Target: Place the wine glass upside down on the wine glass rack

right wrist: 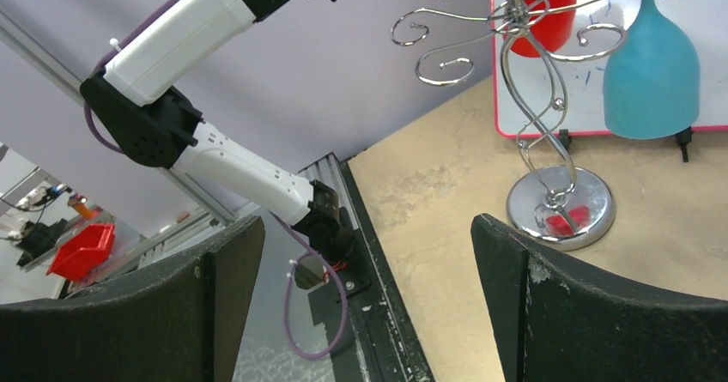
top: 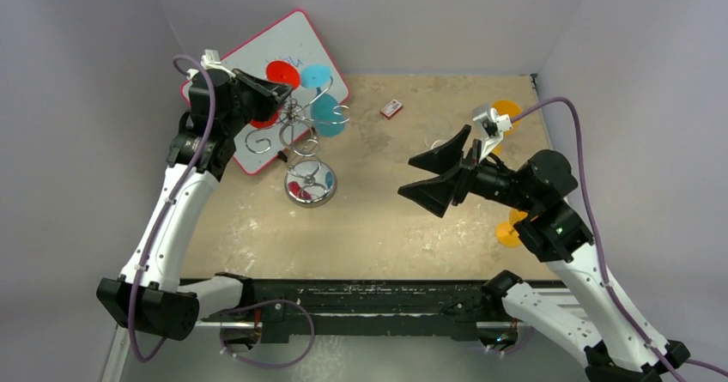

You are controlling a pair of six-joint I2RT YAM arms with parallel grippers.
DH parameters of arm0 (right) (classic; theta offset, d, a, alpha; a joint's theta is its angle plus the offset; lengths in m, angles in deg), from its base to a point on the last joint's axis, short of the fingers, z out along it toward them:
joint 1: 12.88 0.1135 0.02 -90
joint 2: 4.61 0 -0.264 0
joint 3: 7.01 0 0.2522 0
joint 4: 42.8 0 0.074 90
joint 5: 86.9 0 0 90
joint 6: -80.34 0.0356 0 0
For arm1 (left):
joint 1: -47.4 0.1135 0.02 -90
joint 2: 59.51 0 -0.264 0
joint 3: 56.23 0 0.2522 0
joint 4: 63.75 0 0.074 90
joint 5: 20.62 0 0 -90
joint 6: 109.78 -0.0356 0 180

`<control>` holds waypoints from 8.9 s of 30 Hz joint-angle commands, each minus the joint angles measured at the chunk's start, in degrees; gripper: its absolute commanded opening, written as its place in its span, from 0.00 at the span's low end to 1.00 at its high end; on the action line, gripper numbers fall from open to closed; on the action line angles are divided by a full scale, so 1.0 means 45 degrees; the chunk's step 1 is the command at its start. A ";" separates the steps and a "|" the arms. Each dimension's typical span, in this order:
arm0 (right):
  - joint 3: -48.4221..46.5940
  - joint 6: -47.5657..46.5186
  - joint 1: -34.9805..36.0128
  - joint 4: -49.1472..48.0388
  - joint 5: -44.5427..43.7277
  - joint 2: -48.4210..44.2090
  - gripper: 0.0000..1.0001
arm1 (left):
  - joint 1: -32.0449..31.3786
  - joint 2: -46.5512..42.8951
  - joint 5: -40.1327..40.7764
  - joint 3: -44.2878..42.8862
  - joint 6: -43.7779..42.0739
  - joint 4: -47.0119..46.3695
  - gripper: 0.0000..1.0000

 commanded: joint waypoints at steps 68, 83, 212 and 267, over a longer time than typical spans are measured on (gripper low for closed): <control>-0.0754 -0.0358 -0.0005 0.0214 -0.0672 -0.0151 0.94 | 0.1239 0.0143 0.0369 0.0899 0.0779 -0.2823 0.27; -0.0666 -0.0567 -0.0010 0.1645 -0.2535 0.0023 0.92 | 0.1239 -0.0428 0.1423 0.0239 -0.0795 -0.0581 0.44; -0.5221 -0.5667 -0.0761 0.9031 0.1093 0.5675 0.00 | -0.1006 -0.8798 -0.8604 0.4101 -1.5082 0.0531 0.83; -0.2987 0.8526 -0.0723 -1.0162 0.9161 0.6282 0.00 | -0.0987 -0.7641 -1.4480 0.2971 -2.3249 0.6135 0.65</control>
